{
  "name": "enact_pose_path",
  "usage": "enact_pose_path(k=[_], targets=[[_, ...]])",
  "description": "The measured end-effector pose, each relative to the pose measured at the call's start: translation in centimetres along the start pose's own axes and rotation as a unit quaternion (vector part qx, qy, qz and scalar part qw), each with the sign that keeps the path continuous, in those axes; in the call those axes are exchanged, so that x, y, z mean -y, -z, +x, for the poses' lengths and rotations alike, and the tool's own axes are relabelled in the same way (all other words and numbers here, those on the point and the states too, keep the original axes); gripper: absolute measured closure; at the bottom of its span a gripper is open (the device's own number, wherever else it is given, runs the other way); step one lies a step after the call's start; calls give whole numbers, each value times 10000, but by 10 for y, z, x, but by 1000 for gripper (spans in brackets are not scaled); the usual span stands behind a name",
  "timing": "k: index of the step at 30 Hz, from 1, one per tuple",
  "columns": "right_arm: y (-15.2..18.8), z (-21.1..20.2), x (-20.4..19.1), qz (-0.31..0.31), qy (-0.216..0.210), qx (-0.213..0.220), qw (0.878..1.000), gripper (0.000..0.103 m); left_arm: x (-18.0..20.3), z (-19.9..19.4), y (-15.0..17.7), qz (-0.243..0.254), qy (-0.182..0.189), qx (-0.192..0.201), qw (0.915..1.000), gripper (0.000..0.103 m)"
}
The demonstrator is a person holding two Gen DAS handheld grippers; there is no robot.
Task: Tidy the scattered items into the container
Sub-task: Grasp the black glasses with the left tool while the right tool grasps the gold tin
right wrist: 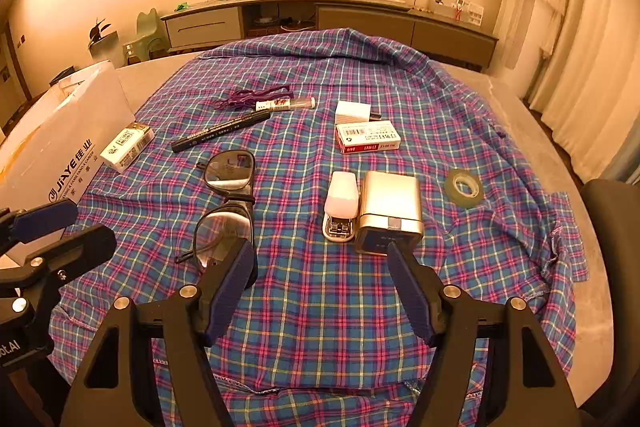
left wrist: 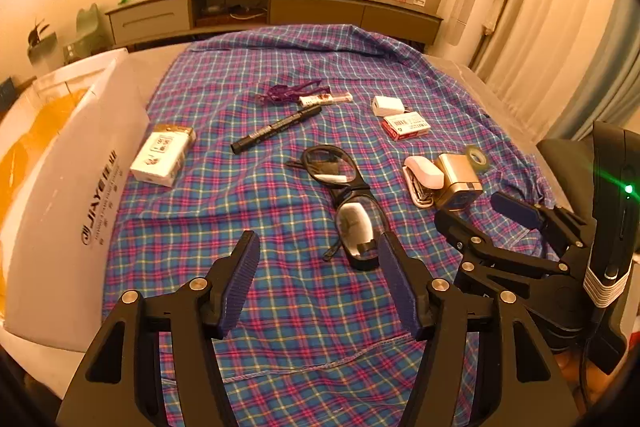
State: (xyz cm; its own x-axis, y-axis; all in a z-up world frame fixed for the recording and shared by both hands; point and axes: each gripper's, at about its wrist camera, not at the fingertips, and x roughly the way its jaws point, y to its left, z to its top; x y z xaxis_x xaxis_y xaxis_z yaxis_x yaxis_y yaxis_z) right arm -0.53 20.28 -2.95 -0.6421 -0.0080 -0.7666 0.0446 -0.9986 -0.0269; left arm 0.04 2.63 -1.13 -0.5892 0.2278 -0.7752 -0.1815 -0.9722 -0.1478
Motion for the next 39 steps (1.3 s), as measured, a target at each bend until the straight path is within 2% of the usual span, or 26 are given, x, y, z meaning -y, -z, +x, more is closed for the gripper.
enact_pose_path(k=[8, 15, 20, 28, 33, 39], targets=[[-2, 8, 11, 102, -44, -66, 9999, 32, -3, 15, -6, -208, 183, -174, 9995, 38], [-4, 15, 32, 367, -161, -68, 9992, 32, 9, 33, -14, -83, 166, -251, 9995, 38], [-6, 26, 53, 540, -237, -150, 9981, 37, 20, 59, -22, 39, 95, -377, 9992, 38], [-13, 54, 65, 571, -382, -302, 9972, 38, 23, 104, -30, -109, 107, -696, 9975, 38], [-15, 73, 69, 560, -381, -474, 9966, 51, 28, 124, -34, -60, 36, -765, 9970, 38], [-12, 86, 72, 565, -348, -572, 9961, 52, 30, 144, -37, -53, -78, -774, 9970, 38]])
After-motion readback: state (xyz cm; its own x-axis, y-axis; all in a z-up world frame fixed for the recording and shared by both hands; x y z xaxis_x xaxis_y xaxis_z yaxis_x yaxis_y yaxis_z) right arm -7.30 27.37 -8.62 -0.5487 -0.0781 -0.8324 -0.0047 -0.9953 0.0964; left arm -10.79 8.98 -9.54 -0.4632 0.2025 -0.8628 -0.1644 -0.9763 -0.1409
